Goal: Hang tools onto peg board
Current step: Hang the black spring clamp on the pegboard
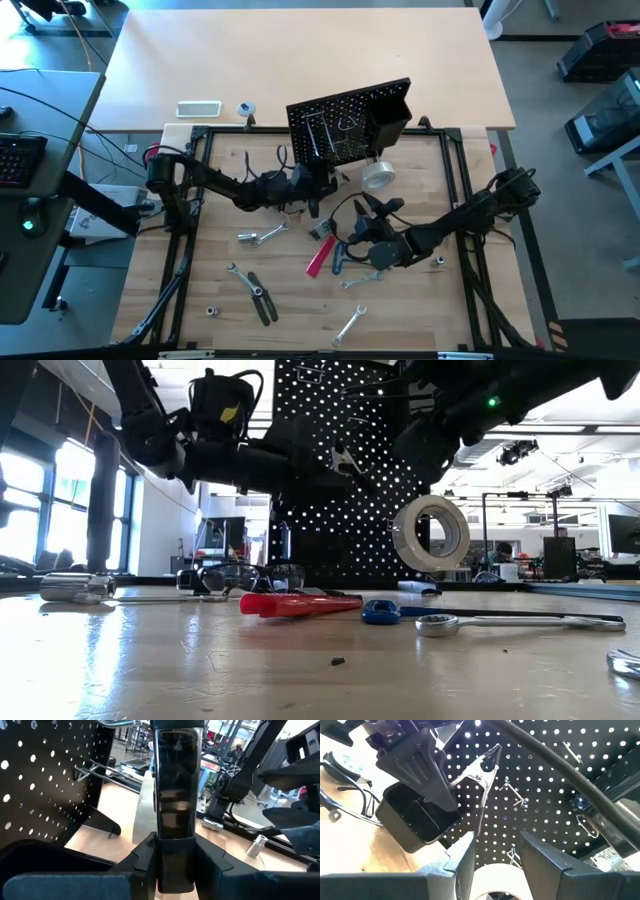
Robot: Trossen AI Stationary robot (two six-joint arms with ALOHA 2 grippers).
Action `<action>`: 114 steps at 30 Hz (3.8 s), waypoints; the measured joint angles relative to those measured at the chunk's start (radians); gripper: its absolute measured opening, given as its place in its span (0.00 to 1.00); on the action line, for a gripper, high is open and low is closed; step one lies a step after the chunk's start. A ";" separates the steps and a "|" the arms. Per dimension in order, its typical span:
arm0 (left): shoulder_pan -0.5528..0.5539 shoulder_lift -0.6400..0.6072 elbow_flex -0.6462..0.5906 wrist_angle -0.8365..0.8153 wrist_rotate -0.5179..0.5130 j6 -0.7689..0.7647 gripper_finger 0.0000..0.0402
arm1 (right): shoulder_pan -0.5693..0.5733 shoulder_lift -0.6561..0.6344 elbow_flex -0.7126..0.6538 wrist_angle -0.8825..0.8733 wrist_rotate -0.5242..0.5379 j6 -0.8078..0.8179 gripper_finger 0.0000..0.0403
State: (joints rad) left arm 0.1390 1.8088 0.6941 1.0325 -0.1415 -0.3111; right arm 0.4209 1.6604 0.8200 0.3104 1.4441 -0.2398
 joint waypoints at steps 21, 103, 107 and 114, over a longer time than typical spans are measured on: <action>0.028 0.000 0.109 -0.176 -0.029 0.077 0.20 | 0.001 0.000 0.000 0.000 -0.009 0.016 0.36; 0.065 -0.039 0.186 -0.391 -0.118 0.119 0.20 | -0.002 -0.002 0.000 -0.330 -0.069 0.373 0.36; 0.065 -0.039 0.186 -0.414 -0.140 0.102 0.20 | -0.002 -0.002 0.000 -0.332 -0.071 0.372 0.36; 0.062 -0.039 0.186 -0.435 -0.176 0.084 0.20 | -0.002 -0.002 0.000 -0.337 -0.075 0.372 0.36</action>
State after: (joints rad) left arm 0.2014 1.7699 0.8799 0.5971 -0.3170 -0.2269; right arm 0.4187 1.6588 0.8204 -0.0269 1.3693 0.1320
